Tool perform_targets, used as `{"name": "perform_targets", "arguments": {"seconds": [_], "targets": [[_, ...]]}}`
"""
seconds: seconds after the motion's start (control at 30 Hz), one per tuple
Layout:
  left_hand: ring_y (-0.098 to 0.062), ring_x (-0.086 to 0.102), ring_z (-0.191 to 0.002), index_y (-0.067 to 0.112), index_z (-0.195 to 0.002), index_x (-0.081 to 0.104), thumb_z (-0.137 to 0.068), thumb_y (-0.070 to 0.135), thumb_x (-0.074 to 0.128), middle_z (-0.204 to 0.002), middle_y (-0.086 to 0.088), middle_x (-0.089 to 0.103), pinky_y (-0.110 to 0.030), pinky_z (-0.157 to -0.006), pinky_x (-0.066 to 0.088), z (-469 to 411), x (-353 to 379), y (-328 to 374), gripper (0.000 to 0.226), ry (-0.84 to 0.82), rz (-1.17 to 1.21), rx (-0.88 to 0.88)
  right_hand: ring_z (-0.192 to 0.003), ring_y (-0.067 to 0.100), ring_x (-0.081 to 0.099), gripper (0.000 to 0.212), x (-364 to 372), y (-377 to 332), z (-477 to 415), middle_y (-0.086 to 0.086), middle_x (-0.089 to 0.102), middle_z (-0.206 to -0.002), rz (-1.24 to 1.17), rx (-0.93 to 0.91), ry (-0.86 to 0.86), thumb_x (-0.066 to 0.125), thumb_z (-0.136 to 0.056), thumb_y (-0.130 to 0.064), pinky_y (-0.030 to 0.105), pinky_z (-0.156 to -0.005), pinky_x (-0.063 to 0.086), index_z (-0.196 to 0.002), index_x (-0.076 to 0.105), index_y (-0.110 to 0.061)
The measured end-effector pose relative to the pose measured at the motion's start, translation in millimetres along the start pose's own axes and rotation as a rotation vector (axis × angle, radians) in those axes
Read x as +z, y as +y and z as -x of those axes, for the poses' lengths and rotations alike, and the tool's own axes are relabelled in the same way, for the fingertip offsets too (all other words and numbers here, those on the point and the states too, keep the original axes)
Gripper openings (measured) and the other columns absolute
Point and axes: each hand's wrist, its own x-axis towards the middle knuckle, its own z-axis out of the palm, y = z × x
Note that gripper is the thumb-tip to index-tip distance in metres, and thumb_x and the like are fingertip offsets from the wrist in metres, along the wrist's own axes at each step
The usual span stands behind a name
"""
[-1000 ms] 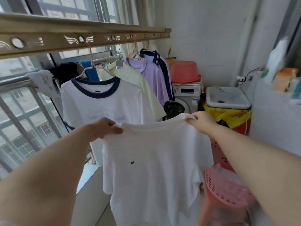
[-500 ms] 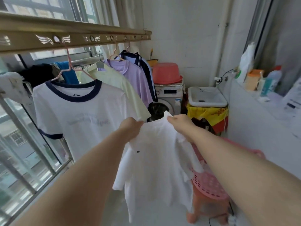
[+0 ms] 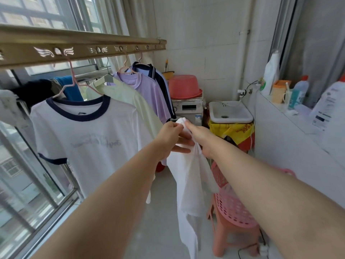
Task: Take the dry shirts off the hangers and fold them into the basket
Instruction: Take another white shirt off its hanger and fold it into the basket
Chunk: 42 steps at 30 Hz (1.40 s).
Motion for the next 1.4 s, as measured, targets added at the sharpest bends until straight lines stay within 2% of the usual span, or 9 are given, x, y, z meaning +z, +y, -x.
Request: {"name": "perform_targets", "arguments": {"seconds": [0.2,0.37,0.5,0.63,0.77,0.87,1.03,1.17,1.4], "targets": [[-0.015,0.063,-0.083,0.019,-0.115,0.06,-0.093,0.019,0.058,-0.103,-0.007,0.065,-0.028,-0.064,0.054,-8.6,-19.6,-5.5,0.023,0.078,-0.395,0.077,-0.098,0.024,0.067,0.025,-9.3,11.4,-1.5,0.006,0.072,-0.102,-0.032,-0.101,-0.109,0.061,-0.091,-0.018,0.044,-0.096,0.051,-0.115,0.067,-0.013],[-0.018,0.036,-0.126,0.028,-0.141,0.035,-0.061,0.04,0.086,-0.138,0.0,0.039,-0.039,-0.108,0.035,-18.3,-37.3,-17.1,0.095,0.105,-0.673,0.197,-0.1,0.017,0.063,0.023,-14.9,8.7,4.1,0.004,0.069,-0.103,0.224,-0.186,-0.273,0.054,-0.092,-0.004,0.032,-0.095,0.048,-0.103,0.067,-0.02],[-0.024,0.06,-0.096,0.009,-0.103,0.059,-0.068,0.035,0.083,-0.096,-0.004,0.061,-0.034,-0.081,0.048,-23.4,-41.6,-18.7,0.049,-0.036,-0.788,0.111,-0.096,0.016,0.064,0.013,-17.7,13.3,2.2,0.002,0.068,-0.101,0.221,-0.208,-0.218,0.062,-0.091,-0.017,0.028,-0.088,0.05,-0.104,0.064,-0.02],[-0.019,0.054,-0.071,0.018,-0.073,0.05,-0.075,0.025,0.079,-0.071,0.001,0.054,-0.031,-0.064,0.044,-29.5,-45.8,-16.5,0.03,0.114,-0.581,0.248,-0.099,0.016,0.063,0.044,-27.1,24.1,3.8,-0.002,0.066,-0.106,0.356,-0.184,-0.115,0.08,-0.073,-0.024,0.027,-0.082,0.05,-0.112,0.058,-0.021],[-0.016,0.053,-0.067,0.022,-0.071,0.051,-0.076,0.02,0.079,-0.069,0.003,0.054,-0.027,-0.061,0.042,-29.5,-50.2,-6.6,0.029,0.097,-0.567,0.277,-0.081,0.016,0.062,0.011,-31.3,47.2,3.7,0.001,0.064,-0.085,0.72,-0.134,-0.014,0.071,-0.076,-0.015,0.029,-0.071,0.051,-0.084,0.064,-0.017],[-0.015,0.052,-0.064,0.018,-0.071,0.053,-0.077,0.017,0.078,-0.067,0.002,0.053,-0.027,-0.06,0.043,-28.7,-56.9,-1.7,0.025,0.095,-0.58,0.286,-0.07,0.011,0.058,0.017,-32.7,60.7,3.7,-0.004,0.06,-0.073,0.824,-0.094,-0.022,0.067,-0.083,-0.022,0.024,-0.06,0.042,-0.068,0.059,-0.024],[-0.02,0.052,-0.071,0.023,-0.07,0.052,-0.078,0.024,0.076,-0.067,0.007,0.053,-0.029,-0.058,0.037,-29.0,-79.0,1.0,0.025,0.153,-0.808,0.291,-0.074,0.018,0.067,0.003,-39.4,55.3,-0.7,0.002,0.061,-0.093,0.8,-0.06,0.196,0.053,-0.095,-0.02,0.035,-0.065,0.053,-0.097,0.051,-0.019],[-0.022,0.055,-0.086,0.026,-0.077,0.054,-0.081,0.031,0.069,-0.077,0.011,0.061,-0.033,-0.071,0.039,-38.3,-78.9,10.7,0.016,0.362,-1.054,0.371,-0.092,0.029,0.06,0.019,-54.6,39.5,-6.9,0.009,0.061,-0.102,0.977,-0.208,0.448,0.053,-0.091,-0.009,0.037,-0.07,0.048,-0.109,0.05,-0.014],[-0.019,0.054,-0.086,0.015,-0.09,0.055,-0.088,0.026,0.064,-0.093,0.003,0.062,-0.03,-0.063,0.035,-79.8,-32.5,30.8,0.015,0.385,-0.859,0.437,-0.091,0.031,0.062,0.028,-115.6,16.0,-14.1,0.012,0.065,-0.101,0.913,-0.178,0.7,0.045,-0.087,0.003,0.031,-0.065,0.043,-0.104,0.062,-0.012]]}}
